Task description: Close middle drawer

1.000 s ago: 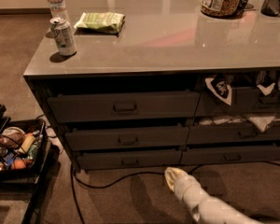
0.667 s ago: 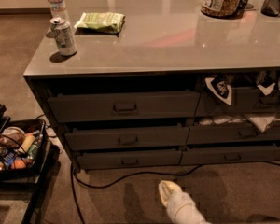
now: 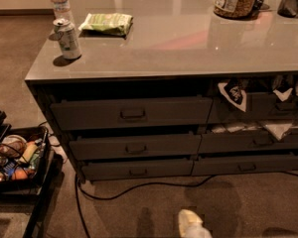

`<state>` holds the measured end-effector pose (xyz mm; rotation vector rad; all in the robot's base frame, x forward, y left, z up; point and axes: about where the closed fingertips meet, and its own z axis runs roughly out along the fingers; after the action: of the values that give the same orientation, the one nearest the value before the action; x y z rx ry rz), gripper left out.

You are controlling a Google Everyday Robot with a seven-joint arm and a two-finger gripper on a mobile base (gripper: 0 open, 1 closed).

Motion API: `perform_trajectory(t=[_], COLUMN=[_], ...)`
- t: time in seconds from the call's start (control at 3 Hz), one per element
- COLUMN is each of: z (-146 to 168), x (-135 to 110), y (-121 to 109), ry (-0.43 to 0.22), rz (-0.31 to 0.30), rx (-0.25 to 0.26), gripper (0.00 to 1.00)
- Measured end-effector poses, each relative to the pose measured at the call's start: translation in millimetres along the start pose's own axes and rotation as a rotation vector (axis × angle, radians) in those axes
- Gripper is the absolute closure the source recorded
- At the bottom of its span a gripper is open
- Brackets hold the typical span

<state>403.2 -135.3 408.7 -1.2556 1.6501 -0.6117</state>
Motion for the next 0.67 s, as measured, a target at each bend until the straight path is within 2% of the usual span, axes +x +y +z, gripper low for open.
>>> perform_trajectory(t=[0.33, 0.67], z=[0.9, 0.8], x=[14.6, 14.1], y=[5.9, 5.9], ry=[0.025, 0.025], rz=[0.001, 0.001], rx=[-0.01, -0.01], gripper=[1.0, 0.81])
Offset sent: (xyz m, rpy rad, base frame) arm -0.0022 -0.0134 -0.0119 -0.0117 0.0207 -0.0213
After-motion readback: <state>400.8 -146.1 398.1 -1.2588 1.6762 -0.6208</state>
